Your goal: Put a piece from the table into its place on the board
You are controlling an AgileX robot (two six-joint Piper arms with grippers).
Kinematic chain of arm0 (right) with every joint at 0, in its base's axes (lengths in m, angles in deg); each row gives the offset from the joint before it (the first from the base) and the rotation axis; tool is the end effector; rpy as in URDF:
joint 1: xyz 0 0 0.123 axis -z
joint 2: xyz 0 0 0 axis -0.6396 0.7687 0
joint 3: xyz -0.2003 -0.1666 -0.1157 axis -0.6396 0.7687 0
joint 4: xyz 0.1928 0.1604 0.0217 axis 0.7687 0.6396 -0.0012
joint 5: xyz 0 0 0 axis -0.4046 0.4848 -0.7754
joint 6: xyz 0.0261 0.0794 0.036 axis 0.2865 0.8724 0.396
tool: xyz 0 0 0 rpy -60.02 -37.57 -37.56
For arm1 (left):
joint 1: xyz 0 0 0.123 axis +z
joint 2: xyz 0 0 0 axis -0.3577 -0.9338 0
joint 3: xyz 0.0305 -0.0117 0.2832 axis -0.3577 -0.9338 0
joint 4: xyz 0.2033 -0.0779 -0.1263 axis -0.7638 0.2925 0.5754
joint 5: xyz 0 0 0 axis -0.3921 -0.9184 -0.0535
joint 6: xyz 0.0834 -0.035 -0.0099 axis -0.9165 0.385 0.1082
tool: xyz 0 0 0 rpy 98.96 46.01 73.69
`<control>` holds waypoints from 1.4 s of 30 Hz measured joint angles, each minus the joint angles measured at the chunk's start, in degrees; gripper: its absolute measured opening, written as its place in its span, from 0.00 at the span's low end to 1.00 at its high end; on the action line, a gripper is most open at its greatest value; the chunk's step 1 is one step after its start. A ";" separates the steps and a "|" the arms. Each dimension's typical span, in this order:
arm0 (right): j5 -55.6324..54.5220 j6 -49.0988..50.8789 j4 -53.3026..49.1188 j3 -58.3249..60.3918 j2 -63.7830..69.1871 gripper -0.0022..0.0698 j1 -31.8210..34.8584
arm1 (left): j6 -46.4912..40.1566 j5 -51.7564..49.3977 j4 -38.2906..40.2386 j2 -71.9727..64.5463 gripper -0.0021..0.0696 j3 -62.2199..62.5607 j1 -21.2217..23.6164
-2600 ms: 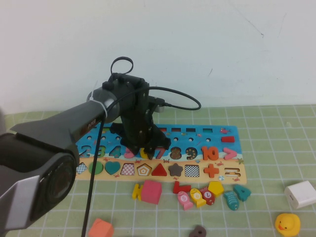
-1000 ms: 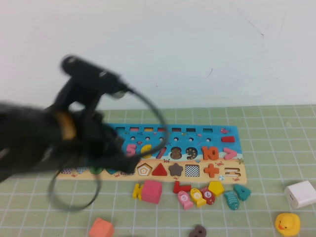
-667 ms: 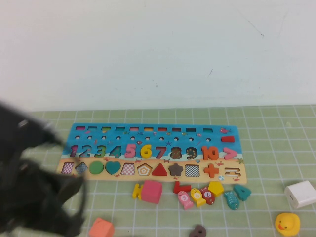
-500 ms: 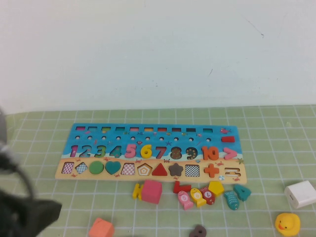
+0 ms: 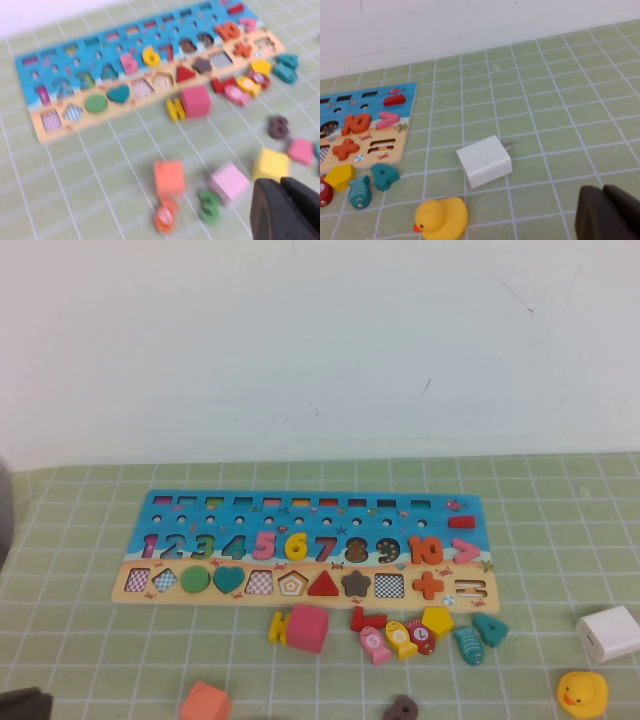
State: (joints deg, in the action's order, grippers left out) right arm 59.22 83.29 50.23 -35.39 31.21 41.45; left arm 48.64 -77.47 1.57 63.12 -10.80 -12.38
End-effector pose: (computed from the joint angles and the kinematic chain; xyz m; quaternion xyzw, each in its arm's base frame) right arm 0.0531 -0.0019 0.1736 0.0736 0.7961 0.0353 0.5996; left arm 0.0623 -0.0379 0.3280 0.1944 0.8496 -0.1559 0.4649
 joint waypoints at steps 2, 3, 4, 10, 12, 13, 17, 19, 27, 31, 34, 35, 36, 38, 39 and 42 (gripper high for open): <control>0.00 0.00 0.00 0.00 0.00 0.03 0.00 | 0.00 4.69 -1.98 2.15 0.03 -4.19 0.00; 0.00 0.00 0.00 0.00 0.00 0.03 0.00 | 0.00 8.78 -2.95 3.33 0.03 -6.83 0.42; 0.00 0.00 0.00 0.00 0.00 0.03 0.00 | 0.00 11.57 -3.49 4.30 0.03 -9.04 0.97; 0.00 0.00 0.00 0.00 0.00 0.03 0.00 | -0.25 30.63 -3.85 9.54 0.03 -23.23 11.19; 0.00 0.00 0.00 0.00 0.00 0.03 0.00 | -0.23 36.38 -3.85 10.79 0.03 -27.21 15.78; 0.00 0.00 0.00 0.00 0.00 0.03 0.00 | -0.23 38.82 -3.85 11.31 0.03 -28.63 17.59; 0.00 0.00 0.00 0.00 0.00 0.03 0.00 | -0.37 45.75 -3.85 13.94 0.03 -34.30 25.32; 0.00 0.00 0.00 0.00 0.00 0.03 0.00 | -0.37 46.95 -3.85 15.24 0.03 -36.14 28.62; 0.00 0.00 0.00 0.00 0.00 0.03 0.00 | -0.37 43.60 -2.92 22.03 0.03 -39.39 35.90; 0.00 0.00 0.00 0.00 0.00 0.03 0.00 | -0.37 36.45 0.35 25.77 0.03 -39.39 35.66; 0.00 0.00 0.00 0.00 0.00 0.03 0.00 | -0.63 31.91 2.19 26.16 0.03 -39.39 34.45; 0.00 0.00 0.00 0.00 0.00 0.03 0.00 | -0.83 31.36 2.19 26.16 0.03 -39.39 34.12; 0.00 0.00 0.00 0.00 0.00 0.03 0.00 | -1.28 31.06 2.19 26.18 0.03 -39.39 33.59; 0.00 0.00 0.00 0.00 0.00 0.03 0.00 | -3.04 30.77 2.19 26.18 0.03 -39.39 32.74; 0.00 0.00 0.00 0.00 0.00 0.03 0.00 | -4.36 30.68 2.51 26.18 0.03 -39.39 31.92; 0.00 0.00 0.00 0.00 0.00 0.03 0.00 | -5.14 30.65 2.63 26.18 0.03 -39.39 31.54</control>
State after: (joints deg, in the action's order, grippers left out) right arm 59.22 83.29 50.23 -35.39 31.21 41.45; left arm 43.50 -46.82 4.19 89.30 -50.18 19.16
